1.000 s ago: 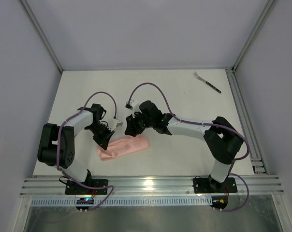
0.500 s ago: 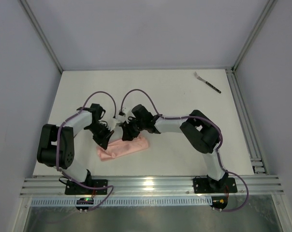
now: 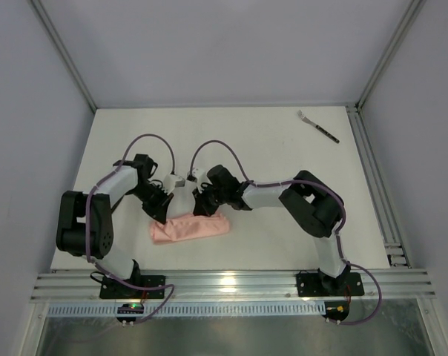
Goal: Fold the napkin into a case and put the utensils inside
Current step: Smooth out the smaller rectangle-folded napkin at the center of the board.
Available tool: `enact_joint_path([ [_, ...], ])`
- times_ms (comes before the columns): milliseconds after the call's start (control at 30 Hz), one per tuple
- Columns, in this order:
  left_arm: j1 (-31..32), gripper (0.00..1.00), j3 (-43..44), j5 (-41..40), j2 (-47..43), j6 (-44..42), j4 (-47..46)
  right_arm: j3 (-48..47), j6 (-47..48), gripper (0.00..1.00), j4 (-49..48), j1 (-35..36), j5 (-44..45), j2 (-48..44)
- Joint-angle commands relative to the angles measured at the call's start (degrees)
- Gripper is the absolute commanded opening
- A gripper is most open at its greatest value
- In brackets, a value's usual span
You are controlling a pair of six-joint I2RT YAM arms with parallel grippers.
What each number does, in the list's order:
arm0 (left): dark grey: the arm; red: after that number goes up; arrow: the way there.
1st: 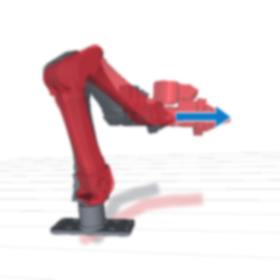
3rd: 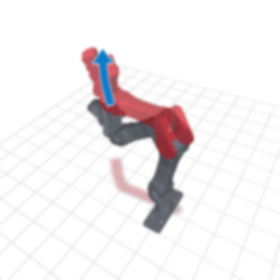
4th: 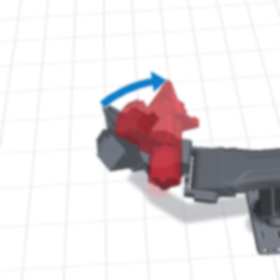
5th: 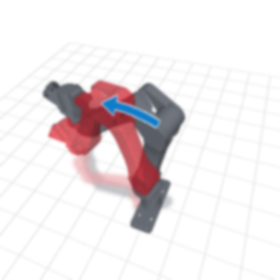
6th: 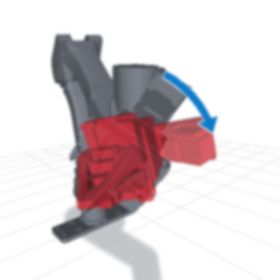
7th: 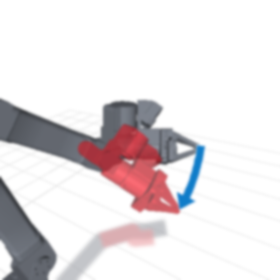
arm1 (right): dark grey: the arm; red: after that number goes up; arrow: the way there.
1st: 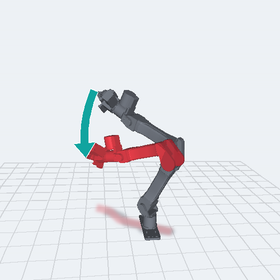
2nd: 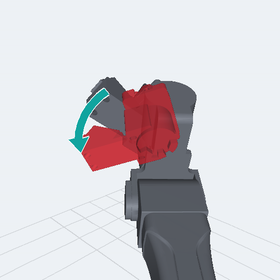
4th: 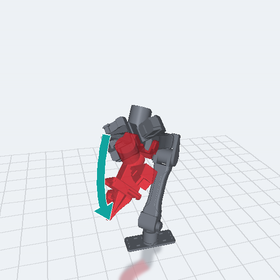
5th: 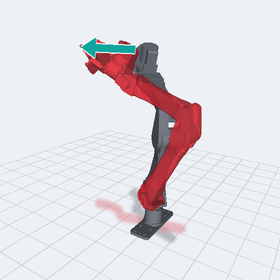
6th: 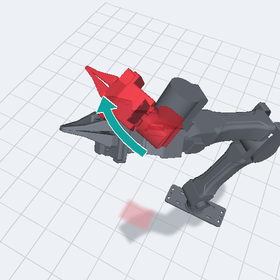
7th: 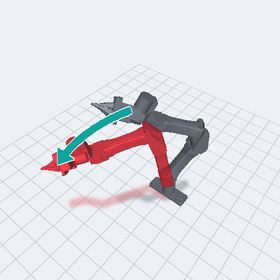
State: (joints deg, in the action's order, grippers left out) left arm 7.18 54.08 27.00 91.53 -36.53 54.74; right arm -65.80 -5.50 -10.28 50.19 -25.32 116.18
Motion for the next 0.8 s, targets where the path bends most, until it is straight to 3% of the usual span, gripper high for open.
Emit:
enact_joint_path([
  [0,-1.03,0.00,2.52,4.28,-0.91,-0.99,1.25,2.69,1.36,0.04,3.52,0.52,2.65,-0.25],
  [433,-2.87,0.00,2.43,-0.72,4.01,-0.46,-2.01,4.10,2.68,0.04,2.73,0.52,2.73,-0.43],
  [767,-3.58,0.00,0.76,-4.86,2.26,-1.87,-1.22,4.45,1.89,0.04,2.46,0.52,4.22,-1.04],
])
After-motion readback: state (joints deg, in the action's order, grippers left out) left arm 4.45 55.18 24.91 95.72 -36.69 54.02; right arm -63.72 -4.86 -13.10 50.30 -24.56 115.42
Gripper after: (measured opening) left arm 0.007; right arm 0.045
